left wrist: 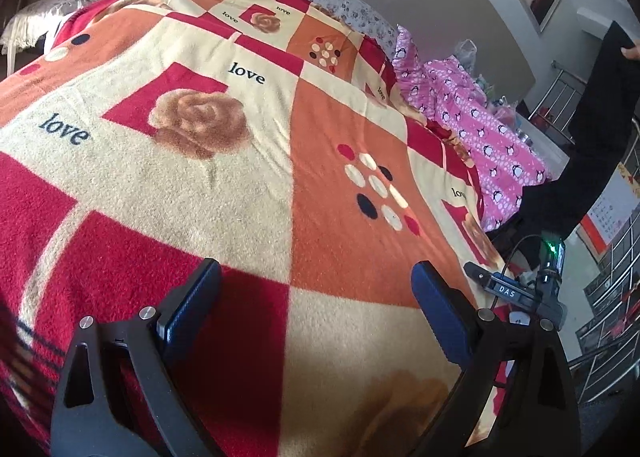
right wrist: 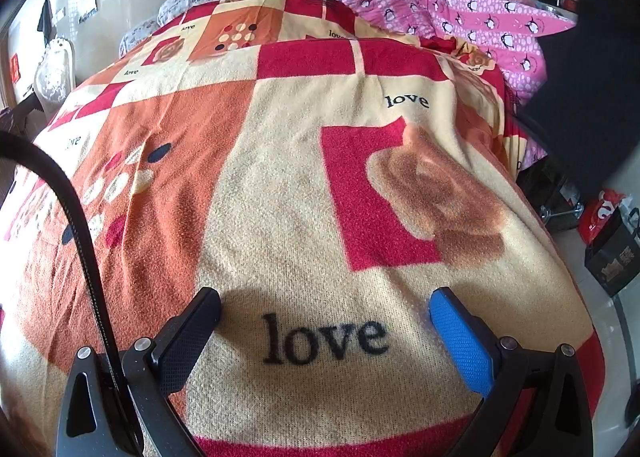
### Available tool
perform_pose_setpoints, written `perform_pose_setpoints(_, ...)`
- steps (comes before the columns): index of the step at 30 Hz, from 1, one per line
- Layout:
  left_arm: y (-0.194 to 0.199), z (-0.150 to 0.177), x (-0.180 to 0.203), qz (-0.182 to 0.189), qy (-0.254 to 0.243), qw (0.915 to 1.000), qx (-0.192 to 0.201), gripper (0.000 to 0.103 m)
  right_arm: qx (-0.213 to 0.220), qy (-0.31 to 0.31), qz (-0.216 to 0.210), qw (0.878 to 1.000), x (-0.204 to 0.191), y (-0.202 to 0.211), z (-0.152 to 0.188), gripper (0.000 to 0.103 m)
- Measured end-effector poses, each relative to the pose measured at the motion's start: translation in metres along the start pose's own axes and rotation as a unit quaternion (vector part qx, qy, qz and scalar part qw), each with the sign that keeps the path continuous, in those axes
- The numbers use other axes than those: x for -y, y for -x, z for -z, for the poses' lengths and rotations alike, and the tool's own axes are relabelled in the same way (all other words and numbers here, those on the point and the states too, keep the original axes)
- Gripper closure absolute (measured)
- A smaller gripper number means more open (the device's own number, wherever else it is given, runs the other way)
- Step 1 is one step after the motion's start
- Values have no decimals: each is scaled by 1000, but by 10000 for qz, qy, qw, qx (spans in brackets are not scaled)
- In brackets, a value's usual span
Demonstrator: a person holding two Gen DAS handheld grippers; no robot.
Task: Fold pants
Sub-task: 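Spread the black knit garment flat on the blanket by hand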
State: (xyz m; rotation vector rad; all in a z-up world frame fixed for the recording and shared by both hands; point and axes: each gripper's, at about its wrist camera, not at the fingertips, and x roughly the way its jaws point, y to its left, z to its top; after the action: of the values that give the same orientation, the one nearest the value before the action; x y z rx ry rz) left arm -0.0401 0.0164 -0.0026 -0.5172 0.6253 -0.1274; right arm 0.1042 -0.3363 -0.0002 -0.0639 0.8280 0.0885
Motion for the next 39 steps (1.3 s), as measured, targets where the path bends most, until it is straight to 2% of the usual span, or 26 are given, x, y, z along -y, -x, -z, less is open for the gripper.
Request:
perform_pose_setpoints(3,1,2,3,-366,-46,9992,163,7,1,0,-1,10000,0,0,0,0)
perform_pose_setpoints(6,1,3,2,-531,-39,9983,226,7,-1,-1,0,10000,-1,-1,0,0)
perform_pose_setpoints(21,10,-2,-2,-366,5,9983,457,7,-5,-1,2,10000,-1,1,-1,0)
perform_pose_setpoints(39,6,-4,-7,-256,196,9988,367,7,2,-2,0,10000,-1,0,-1,0)
